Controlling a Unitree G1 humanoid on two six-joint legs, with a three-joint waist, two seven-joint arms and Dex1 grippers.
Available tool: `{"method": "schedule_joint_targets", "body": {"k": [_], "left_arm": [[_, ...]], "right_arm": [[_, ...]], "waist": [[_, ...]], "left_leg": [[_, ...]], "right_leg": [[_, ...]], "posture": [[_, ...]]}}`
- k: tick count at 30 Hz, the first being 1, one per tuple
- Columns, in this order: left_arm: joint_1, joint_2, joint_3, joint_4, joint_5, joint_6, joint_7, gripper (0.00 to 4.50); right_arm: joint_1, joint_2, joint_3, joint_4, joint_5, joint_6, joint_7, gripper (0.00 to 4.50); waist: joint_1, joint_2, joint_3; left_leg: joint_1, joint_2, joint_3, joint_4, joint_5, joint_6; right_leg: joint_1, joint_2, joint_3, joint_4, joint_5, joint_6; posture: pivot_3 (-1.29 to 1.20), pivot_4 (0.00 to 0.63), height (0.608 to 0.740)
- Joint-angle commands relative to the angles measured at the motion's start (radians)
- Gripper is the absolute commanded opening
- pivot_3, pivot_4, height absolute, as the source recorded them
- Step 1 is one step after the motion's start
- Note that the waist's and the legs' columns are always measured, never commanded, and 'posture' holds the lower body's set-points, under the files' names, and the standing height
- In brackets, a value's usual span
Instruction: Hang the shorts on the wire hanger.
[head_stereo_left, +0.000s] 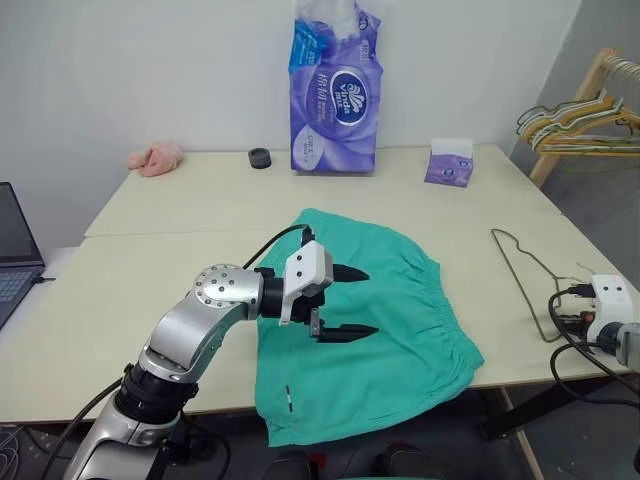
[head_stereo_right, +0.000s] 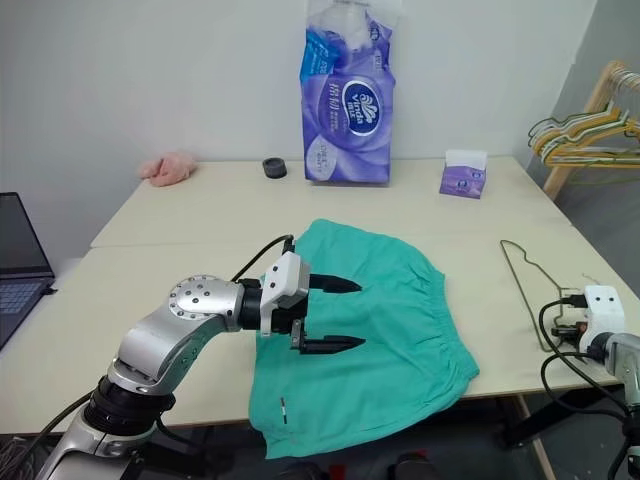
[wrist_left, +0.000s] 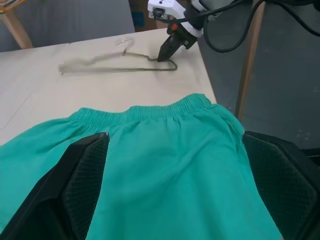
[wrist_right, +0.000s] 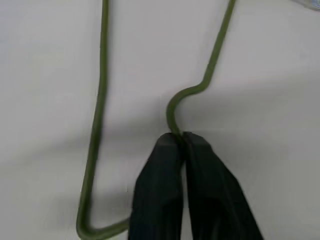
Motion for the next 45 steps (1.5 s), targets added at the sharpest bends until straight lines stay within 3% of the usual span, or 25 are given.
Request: {"method": "schedule_joint_targets", "body": {"k": [1,8,15,19,23,31,43,45], "left_arm": [[-0.001,-0.008,0.017,0.006,0.003,-0.020,0.019,4.50],[-0.038,-0.016,0.078,0.118,-0.002,-0.016,0.058,4.50],[-0.224,0.014,0.187,0.380,-0.014,-0.027,0.033,4.50],[-0.338,0.075,0.201,0.579,-0.004,-0.003,-0.065,4.50],[-0.366,0.133,0.152,0.685,0.022,0.009,-0.185,4.50],[-0.268,0.169,0.049,0.606,0.042,0.089,-0.332,4.50],[-0.211,0.155,0.014,0.524,0.035,0.159,-0.377,4.50],[-0.203,0.156,0.008,0.516,0.035,0.163,-0.387,4.13]], "right_arm": [[0.023,-0.002,0.027,0.025,-0.048,-0.034,-0.019,0.04],[0.056,-0.059,0.090,-0.133,-0.100,-0.182,0.037,0.04],[0.071,-0.147,0.260,-0.396,-0.262,-0.457,0.117,0.04],[0.010,-0.239,0.407,-0.419,-0.482,-0.829,0.128,0.04],[-0.058,-0.255,0.468,-0.390,-0.578,-1.065,0.123,0.04],[-0.165,-0.207,0.503,-0.373,-0.658,-1.290,0.130,0.04],[-0.181,-0.159,0.498,-0.411,-0.662,-1.340,0.184,0.04],[-0.175,-0.158,0.491,-0.417,-0.659,-1.337,0.188,0.00]], "waist": [[-0.001,-0.001,0.000],[-0.003,0.002,0.001],[-0.013,0.008,0.005],[-0.018,0.009,0.005],[-0.028,0.008,0.005],[-0.028,0.008,0.005],[-0.029,0.008,0.006],[-0.030,0.008,0.005]], "left_leg": [[0.000,0.000,0.000,0.000,0.000,0.000],[-0.001,0.000,0.000,0.000,0.000,0.000],[-0.005,0.000,0.000,0.000,0.000,0.000],[-0.009,0.000,0.000,0.000,0.000,0.000],[-0.011,-0.001,0.001,0.000,0.000,0.000],[-0.012,-0.001,0.001,0.000,0.000,0.000],[-0.011,-0.001,0.002,0.002,0.000,0.000],[-0.011,-0.001,0.002,0.002,0.000,0.000]], "right_leg": [[0.000,0.000,0.000,0.000,0.000,0.000],[-0.001,-0.002,0.000,0.000,0.000,0.000],[-0.007,-0.001,0.000,0.002,0.000,0.001],[-0.011,-0.001,0.000,0.002,0.000,0.001],[-0.014,-0.001,0.000,0.003,0.000,0.001],[-0.015,-0.003,0.001,0.003,0.003,-0.004],[-0.016,-0.003,0.002,0.011,0.002,-0.005],[-0.017,-0.003,0.002,0.012,0.002,-0.005]], "posture": [[-0.08,0.036,0.740],[-0.09,0.030,0.740],[-0.09,0.024,0.740],[-0.10,0.022,0.740],[-0.10,0.019,0.740],[-0.12,0.018,0.740],[-0.13,0.019,0.740],[-0.13,0.015,0.740]]}}
